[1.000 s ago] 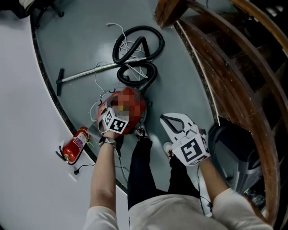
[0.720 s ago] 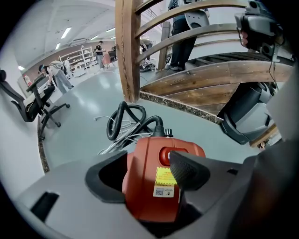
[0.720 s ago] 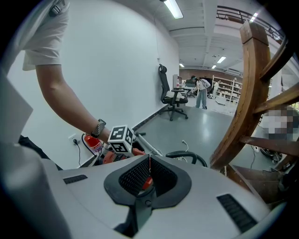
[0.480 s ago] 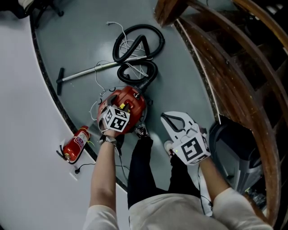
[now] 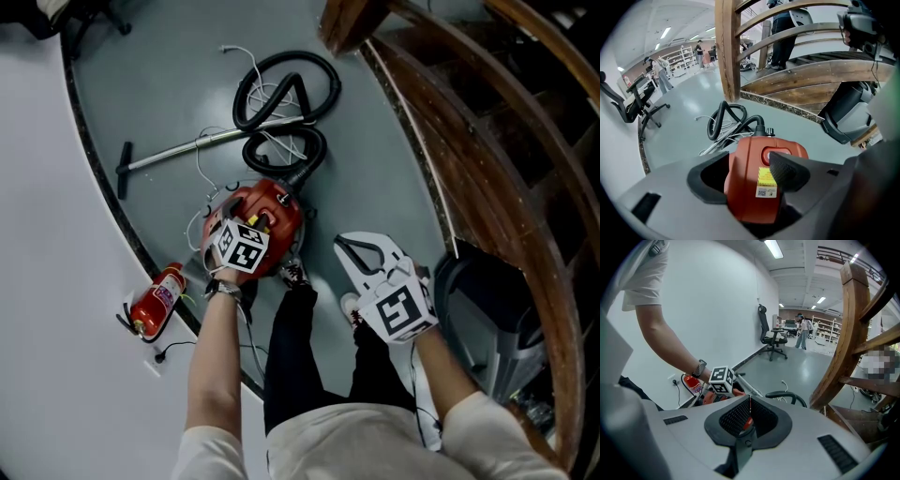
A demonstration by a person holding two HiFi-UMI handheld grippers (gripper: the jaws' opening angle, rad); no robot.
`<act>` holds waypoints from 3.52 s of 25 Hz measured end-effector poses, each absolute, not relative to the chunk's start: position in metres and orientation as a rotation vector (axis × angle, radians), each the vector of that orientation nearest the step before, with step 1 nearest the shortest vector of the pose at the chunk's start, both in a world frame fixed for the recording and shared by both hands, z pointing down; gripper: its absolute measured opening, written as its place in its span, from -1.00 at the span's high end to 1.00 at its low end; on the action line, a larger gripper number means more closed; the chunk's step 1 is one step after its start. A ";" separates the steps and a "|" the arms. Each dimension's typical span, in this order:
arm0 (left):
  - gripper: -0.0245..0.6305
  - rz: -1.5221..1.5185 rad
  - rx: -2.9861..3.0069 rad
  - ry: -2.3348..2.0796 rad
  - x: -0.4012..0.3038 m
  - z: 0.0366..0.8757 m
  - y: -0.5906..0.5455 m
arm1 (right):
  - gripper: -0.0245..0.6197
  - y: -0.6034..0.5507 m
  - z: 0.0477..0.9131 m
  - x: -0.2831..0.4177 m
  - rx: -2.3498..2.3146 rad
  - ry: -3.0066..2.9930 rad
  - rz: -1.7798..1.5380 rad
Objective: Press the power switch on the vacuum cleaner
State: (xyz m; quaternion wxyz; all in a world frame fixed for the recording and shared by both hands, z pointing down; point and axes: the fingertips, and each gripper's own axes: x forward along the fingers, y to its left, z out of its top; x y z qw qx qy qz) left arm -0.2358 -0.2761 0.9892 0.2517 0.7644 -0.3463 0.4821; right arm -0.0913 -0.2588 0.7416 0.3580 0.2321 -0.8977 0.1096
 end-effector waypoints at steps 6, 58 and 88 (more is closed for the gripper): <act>0.12 1.342 2.102 -0.861 -0.234 0.985 -0.275 | 0.83 -0.259 0.723 -0.090 0.590 -2.322 0.254; 0.92 1.246 2.373 -1.361 -0.203 0.608 -0.201 | 0.83 -0.192 0.470 -0.029 0.617 -2.464 -0.119; 0.92 1.161 2.456 -1.691 -0.142 0.420 -0.111 | 0.83 -0.132 0.335 0.026 0.658 -2.596 -0.376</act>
